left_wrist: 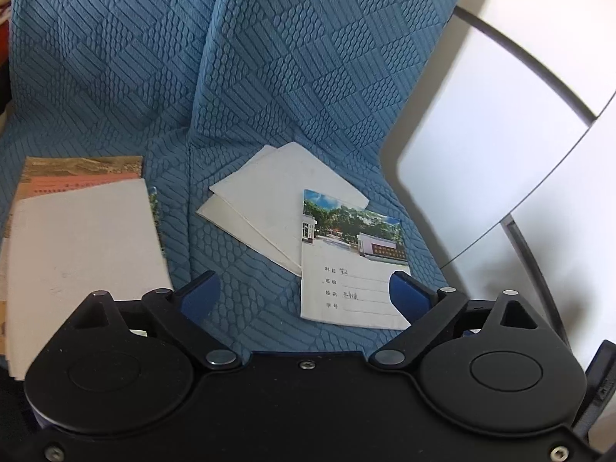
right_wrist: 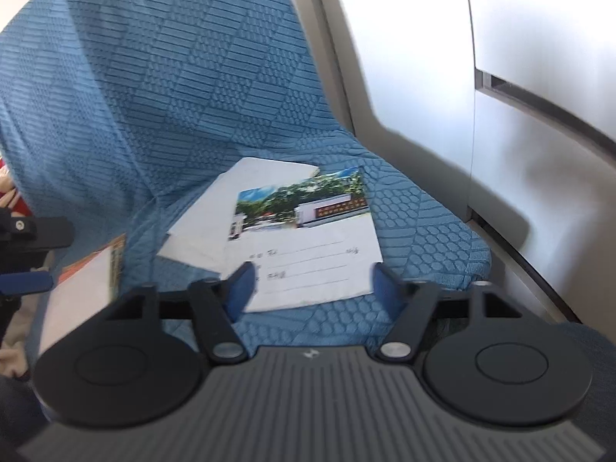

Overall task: Organize objects
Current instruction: 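Close both grippers on the edge of the landscape postcard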

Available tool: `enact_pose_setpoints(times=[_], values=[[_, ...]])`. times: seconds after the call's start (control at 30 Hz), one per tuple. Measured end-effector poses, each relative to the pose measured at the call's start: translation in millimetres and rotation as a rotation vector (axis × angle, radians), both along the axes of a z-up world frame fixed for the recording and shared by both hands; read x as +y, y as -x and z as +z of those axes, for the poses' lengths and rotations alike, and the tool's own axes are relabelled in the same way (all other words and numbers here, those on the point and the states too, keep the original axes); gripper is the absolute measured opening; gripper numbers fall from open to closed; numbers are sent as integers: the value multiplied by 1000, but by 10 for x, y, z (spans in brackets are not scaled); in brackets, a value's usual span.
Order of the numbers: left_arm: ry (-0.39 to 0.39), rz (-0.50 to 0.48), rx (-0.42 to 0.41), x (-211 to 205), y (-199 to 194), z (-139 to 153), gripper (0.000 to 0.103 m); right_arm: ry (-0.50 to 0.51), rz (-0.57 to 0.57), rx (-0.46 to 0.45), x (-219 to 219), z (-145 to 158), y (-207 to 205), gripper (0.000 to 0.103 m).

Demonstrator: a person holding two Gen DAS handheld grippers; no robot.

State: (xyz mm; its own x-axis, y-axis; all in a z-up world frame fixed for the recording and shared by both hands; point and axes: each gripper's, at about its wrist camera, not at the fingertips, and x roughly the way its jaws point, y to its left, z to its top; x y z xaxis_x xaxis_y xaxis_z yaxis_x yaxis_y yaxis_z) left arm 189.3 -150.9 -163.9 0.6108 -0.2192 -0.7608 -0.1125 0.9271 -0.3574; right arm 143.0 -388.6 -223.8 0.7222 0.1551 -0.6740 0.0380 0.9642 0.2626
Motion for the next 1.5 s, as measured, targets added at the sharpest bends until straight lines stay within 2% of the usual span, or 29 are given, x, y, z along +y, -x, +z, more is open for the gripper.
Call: enact_pose_setpoints(times=[0.03, 0.1, 0.13, 0.17, 0.27, 0.37, 0.4, 0.53, 0.77, 0.97, 1.07, 1.17, 1.27, 1.37, 1.4, 1.43, 1.5], values=[[4, 2, 9, -11, -40, -56, 92, -6, -14, 6, -17, -72, -48, 64], [18, 6, 31, -32, -126, -177, 79, -24, -32, 31, -50, -195, -155, 52], [31, 4, 47, -40, -178, -246, 76, -30, -42, 33, -62, -241, -200, 50], [48, 3, 63, -44, -228, -318, 71, -30, -54, 35, -77, -287, -246, 49], [120, 1, 101, -44, -350, -522, 60, -40, -86, 57, -119, -398, -375, 33], [185, -10, 140, -58, -468, -728, 49, -33, -108, 42, -136, -453, -488, 27], [203, -10, 152, -63, -502, -785, 48, -28, -112, 42, -143, -474, -531, 24], [255, -10, 193, -75, -640, -1009, 44, -45, -142, 75, -219, -593, -667, 22], [253, 4, 231, -19, -823, -1227, 35, -99, -154, 90, -287, -667, -728, 20], [275, 5, 269, -37, -881, -1362, 21, -139, -168, 96, -314, -687, -772, 20], [318, 10, 284, -50, -900, -1399, 22, -149, -173, 95, -319, -691, -790, 19], [383, 59, 317, 18, -908, -1439, 25, -156, -177, 94, -320, -694, -797, 19], [539, 115, 374, 160, -907, -1523, 34, -179, -195, 97, -333, -700, -789, 18], [746, 115, 407, 249, -909, -1642, 34, -236, -211, 106, -363, -720, -804, 18], [792, 117, 415, 259, -908, -1679, 34, -255, -218, 109, -375, -728, -811, 17], [799, 120, 417, 257, -911, -1696, 33, -268, -224, 112, -387, -733, -818, 17], [752, 132, 421, 239, -926, -1698, 33, -292, -234, 114, -410, -747, -823, 16]])
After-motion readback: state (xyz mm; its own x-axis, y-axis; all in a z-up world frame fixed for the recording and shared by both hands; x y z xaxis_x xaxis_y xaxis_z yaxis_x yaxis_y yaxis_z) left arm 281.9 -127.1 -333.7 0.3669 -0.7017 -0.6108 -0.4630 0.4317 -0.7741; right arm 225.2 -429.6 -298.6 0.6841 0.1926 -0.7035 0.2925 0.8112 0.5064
